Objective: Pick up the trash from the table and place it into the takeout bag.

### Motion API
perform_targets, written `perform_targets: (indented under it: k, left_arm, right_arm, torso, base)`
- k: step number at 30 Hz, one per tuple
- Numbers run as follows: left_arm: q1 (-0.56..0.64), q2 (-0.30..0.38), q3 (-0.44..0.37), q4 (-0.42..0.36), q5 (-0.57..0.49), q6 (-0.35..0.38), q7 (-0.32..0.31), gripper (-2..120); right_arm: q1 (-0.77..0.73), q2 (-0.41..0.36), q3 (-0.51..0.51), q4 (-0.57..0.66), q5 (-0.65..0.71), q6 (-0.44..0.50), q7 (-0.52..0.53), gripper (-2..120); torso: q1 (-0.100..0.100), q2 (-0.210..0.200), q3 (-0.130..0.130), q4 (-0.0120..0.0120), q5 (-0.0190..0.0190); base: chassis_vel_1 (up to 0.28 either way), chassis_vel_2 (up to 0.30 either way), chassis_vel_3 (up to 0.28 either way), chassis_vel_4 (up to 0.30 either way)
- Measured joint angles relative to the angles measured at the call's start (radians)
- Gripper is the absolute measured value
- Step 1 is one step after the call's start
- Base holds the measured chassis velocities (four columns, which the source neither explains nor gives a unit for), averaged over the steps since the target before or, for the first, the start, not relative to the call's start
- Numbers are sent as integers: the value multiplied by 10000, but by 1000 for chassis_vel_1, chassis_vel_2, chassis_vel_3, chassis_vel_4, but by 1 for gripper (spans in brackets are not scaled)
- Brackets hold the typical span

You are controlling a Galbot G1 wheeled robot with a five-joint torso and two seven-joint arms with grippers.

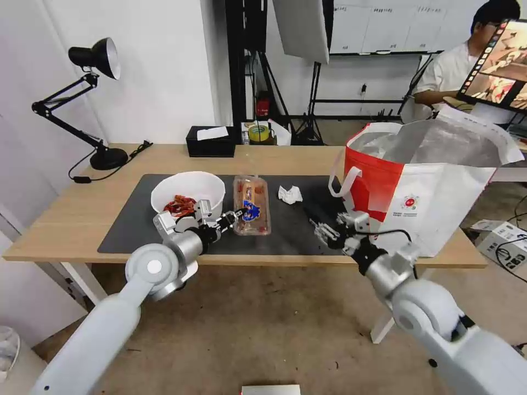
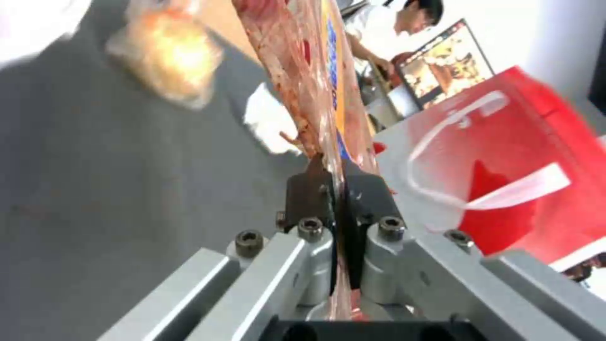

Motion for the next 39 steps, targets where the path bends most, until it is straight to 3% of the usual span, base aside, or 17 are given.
perform_targets:
  k: [7, 16, 22, 25, 32, 34, 39]
  left_arm:
    - [-1000, 292, 160, -169, -430, -38, -44, 0]
    - [-3259, 105, 1337, 22, -1118, -164, -312, 0]
    - [-4879, -556, 2579, 843, -1185, -270, -351, 0]
    - [-6027, -1220, 3572, 1653, -1137, -458, -340, 0]
    - [-7326, -2156, 4370, 2814, -1131, -604, -308, 0]
    - [-8087, -2956, 4866, 3619, -1016, -663, -262, 0]
    - [-8638, -3828, 5235, 4599, -526, -755, -19, 0]
  right_arm:
    - [-1684, 325, 1037, 284, -513, 680, -240, 97]
    - [-3124, 1235, 1465, 438, -1197, 1193, -547, 100]
    - [-3423, 1647, 1514, 530, -1592, 1274, -615, 100]
    - [-3549, 1830, 1537, 530, -1767, 1296, -624, 100]
    - [-3702, 2109, 1429, 533, -1962, 1302, -734, 100]
    - [-3782, 2260, 1322, 544, -2034, 1302, -815, 100]
    - [-3797, 2290, 1231, 544, -2114, 1302, -825, 100]
  torso:
    - [1, -1, 0, 1, -1]
    - [0, -2, 0, 0, -1]
    - [2, -2, 2, 1, -2]
    - [2, -3, 2, -1, 0]
    - [3, -3, 2, 0, 1]
    - [3, -3, 2, 1, 1]
    - [3, -3, 2, -1, 3]
  base:
    - [0, 0, 0, 0]
    - [0, 0, 0, 0]
    - [0, 0, 0, 0]
    - [0, 0, 0, 0]
    - [0, 0, 0, 0]
    - [0, 0, 0, 0]
    - [0, 0, 0, 0]
